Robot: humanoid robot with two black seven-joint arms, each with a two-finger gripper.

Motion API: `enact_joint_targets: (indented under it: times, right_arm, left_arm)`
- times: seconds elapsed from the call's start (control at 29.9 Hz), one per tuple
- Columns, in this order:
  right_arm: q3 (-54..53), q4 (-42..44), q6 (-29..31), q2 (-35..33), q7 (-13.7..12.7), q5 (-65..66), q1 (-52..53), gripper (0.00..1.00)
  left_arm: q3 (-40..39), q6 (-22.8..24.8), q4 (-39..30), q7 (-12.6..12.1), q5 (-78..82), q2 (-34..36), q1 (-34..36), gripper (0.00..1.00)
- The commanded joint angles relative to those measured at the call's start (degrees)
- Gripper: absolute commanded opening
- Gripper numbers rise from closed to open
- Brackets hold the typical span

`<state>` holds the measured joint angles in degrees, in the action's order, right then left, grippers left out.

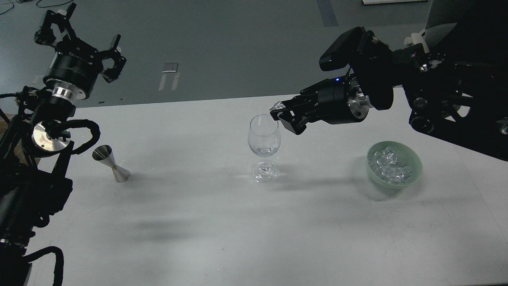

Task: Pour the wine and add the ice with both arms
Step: 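Lift the ice and move the right gripper over the glass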

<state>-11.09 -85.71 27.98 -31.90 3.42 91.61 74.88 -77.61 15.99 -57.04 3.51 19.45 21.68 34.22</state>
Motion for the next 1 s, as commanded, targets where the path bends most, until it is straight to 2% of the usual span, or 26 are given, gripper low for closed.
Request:
enact_joint_targets:
  times: [0.0,0.97]
  right_arm:
    - [0.01,1.24,0.02,1.49,0.01,-0.03,0.00,0.15]
    - [1.60,3.88,0.02,2.72,0.01,-0.03,0.09,0.18]
  left_arm:
    - [0.00,0.10,0.00,0.00,-0.02,-0.05,-0.03,0.98]
    - [0.09,0.18,0.00,-0.26,0.06,-0.14,-0.56,0.98]
